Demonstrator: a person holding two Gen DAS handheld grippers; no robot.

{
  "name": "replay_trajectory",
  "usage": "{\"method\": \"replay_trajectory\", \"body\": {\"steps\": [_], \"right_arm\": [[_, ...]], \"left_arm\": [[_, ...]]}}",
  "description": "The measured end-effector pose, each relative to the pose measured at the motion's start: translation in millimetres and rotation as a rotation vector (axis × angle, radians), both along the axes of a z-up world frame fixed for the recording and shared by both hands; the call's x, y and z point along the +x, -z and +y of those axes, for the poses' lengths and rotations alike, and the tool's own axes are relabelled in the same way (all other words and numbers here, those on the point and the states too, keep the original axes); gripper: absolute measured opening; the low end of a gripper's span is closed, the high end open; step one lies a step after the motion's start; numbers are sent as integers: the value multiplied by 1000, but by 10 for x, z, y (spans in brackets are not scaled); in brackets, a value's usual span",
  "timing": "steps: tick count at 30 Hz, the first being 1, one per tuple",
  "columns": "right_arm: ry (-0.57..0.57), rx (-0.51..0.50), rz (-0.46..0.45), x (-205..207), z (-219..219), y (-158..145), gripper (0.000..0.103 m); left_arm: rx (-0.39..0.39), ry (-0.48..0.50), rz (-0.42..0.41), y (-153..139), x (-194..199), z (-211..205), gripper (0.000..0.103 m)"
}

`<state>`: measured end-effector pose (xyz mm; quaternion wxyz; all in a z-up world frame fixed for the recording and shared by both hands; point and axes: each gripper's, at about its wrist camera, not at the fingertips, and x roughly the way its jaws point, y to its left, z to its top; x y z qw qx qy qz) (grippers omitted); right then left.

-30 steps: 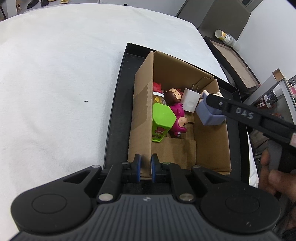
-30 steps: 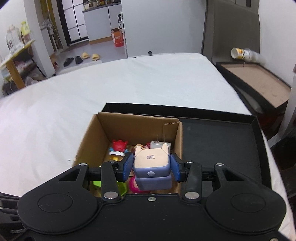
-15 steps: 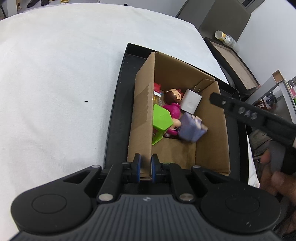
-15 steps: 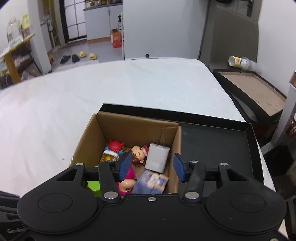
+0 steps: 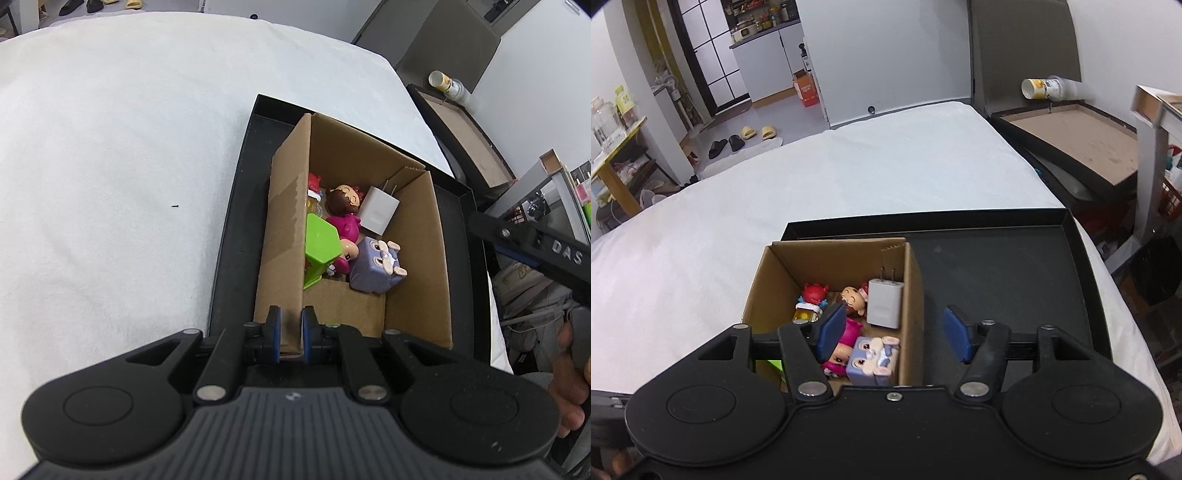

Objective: Organize rigid objects

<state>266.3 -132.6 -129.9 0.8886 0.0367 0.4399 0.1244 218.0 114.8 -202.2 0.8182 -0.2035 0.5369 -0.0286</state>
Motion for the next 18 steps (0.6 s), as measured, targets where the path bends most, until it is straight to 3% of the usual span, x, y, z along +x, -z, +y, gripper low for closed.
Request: {"method": "replay_trajectory", "body": {"steps": [6, 12, 18], "right_arm": [[3, 14, -6, -107, -135, -64, 72], [1, 56, -6, -199, -251, -142, 82], [0, 85, -14, -276, -367, -219, 90]], "left_arm": [[26, -10, -9, -82, -39, -27, 10], [123, -10, -49, -256, -85, -141, 11], [136, -17, -71, -471, -149, -245, 13]]}}
